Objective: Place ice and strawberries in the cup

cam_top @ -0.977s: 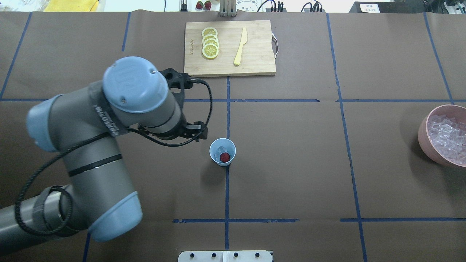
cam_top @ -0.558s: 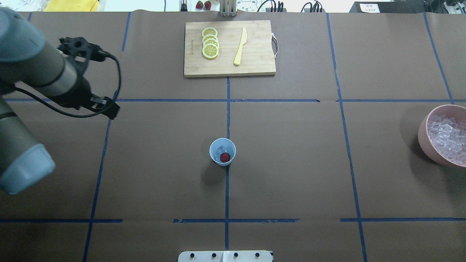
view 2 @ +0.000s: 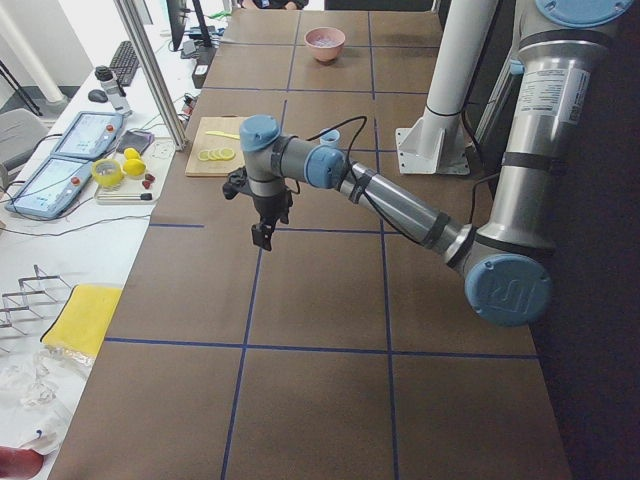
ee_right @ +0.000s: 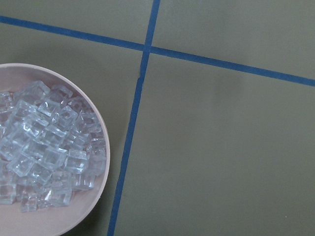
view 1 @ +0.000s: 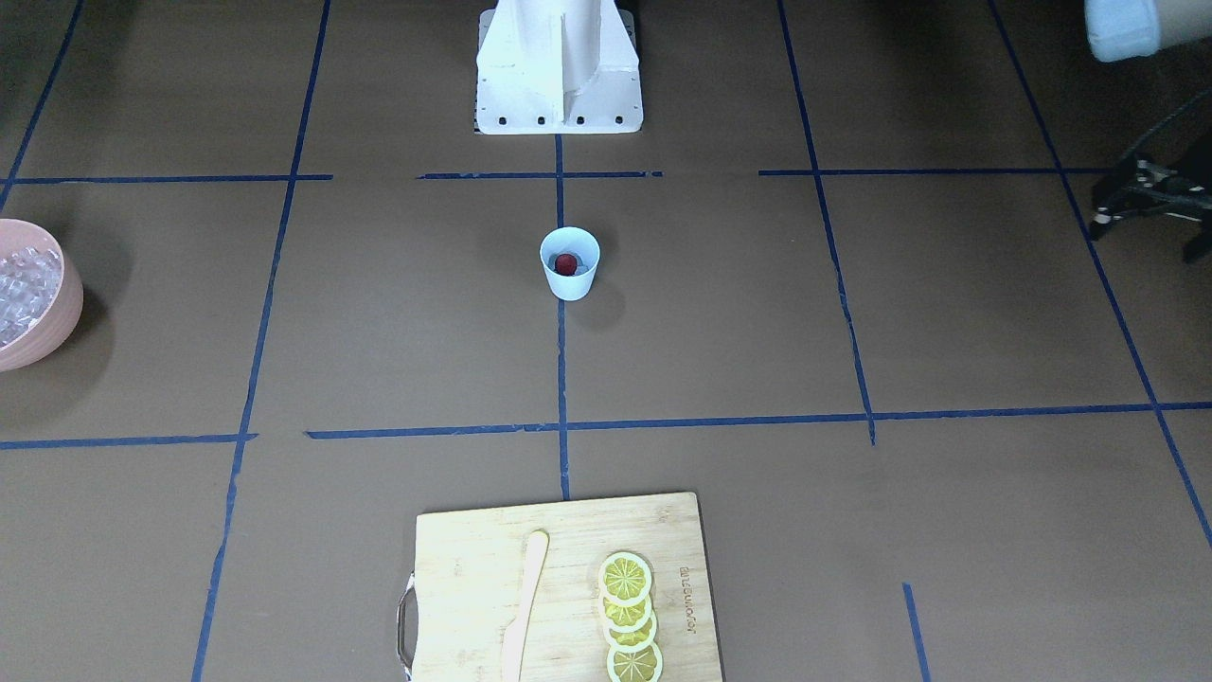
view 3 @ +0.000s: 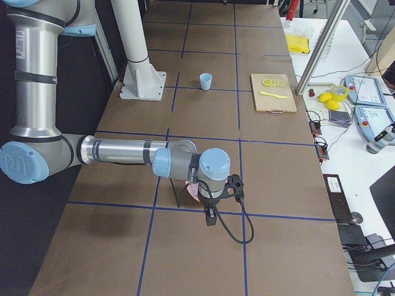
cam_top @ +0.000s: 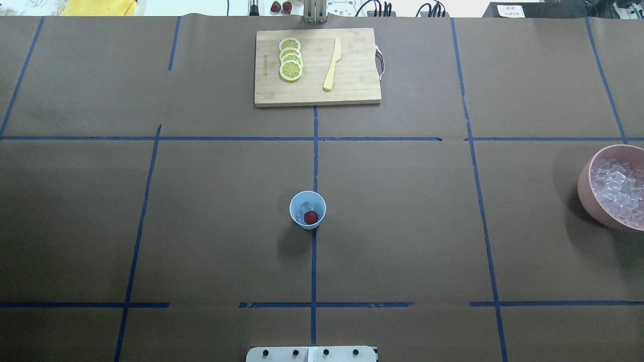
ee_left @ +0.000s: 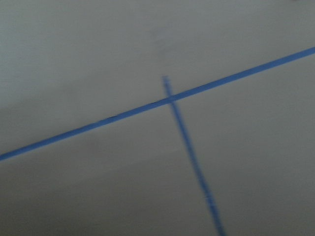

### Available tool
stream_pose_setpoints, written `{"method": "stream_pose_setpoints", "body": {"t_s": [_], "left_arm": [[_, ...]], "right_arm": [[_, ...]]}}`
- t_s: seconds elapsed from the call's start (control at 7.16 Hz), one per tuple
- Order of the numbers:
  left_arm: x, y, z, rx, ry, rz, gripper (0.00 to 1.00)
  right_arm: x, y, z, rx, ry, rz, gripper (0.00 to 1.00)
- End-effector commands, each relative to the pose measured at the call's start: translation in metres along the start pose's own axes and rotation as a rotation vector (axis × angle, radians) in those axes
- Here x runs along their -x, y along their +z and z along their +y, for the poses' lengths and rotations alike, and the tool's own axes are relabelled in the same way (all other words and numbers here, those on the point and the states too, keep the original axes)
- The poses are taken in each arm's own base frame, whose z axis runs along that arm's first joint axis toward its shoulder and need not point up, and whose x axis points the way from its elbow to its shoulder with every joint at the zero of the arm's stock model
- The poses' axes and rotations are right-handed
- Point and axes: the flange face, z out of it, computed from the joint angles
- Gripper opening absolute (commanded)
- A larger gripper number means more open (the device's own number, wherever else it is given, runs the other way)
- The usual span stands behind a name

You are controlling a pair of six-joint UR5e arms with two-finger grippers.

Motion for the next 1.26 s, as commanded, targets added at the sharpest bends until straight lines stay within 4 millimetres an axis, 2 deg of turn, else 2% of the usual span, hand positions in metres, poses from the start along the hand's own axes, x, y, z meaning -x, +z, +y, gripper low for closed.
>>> {"method": "stream_pose_setpoints", "body": {"t_s": [0.0,0.14,0.28,0.42,0.56,0.7,0.84,1.12], "left_arm": [[0.132,0.034,0.058,0.007,-0.061,0.103,1.0],[0.147,0.051,0.095,0.032,-0.11,0.117,1.0],[0.155,0.059,0.119,0.019,-0.111,0.107,1.0],[0.169,0.054,0.135,-0.037,-0.103,0.081,1.0],[0.178,0.03,0.14,-0.107,-0.105,0.052,1.0],[0.184,0.025,0.142,-0.108,-0.133,0.045,1.0],[0.187,0.022,0.141,-0.09,-0.259,0.01,1.0],[0.185,0.024,0.146,-0.087,-0.297,0.005,1.0]], "right_arm": [[-0.001,0.002,0.002,0.003,0.003,-0.001,0.99],[-0.001,0.003,0.004,0.004,0.002,-0.001,0.99],[-0.001,0.003,0.004,0.004,0.004,-0.001,0.99],[-0.001,0.003,0.004,0.004,0.002,-0.001,0.99],[-0.001,0.003,0.004,0.004,0.004,-0.001,0.99],[-0.001,0.003,0.004,0.004,0.004,-0.001,0.99],[-0.001,0.003,0.005,0.005,0.005,-0.001,0.99],[-0.001,0.003,0.005,0.005,0.006,-0.001,0.99]]}}
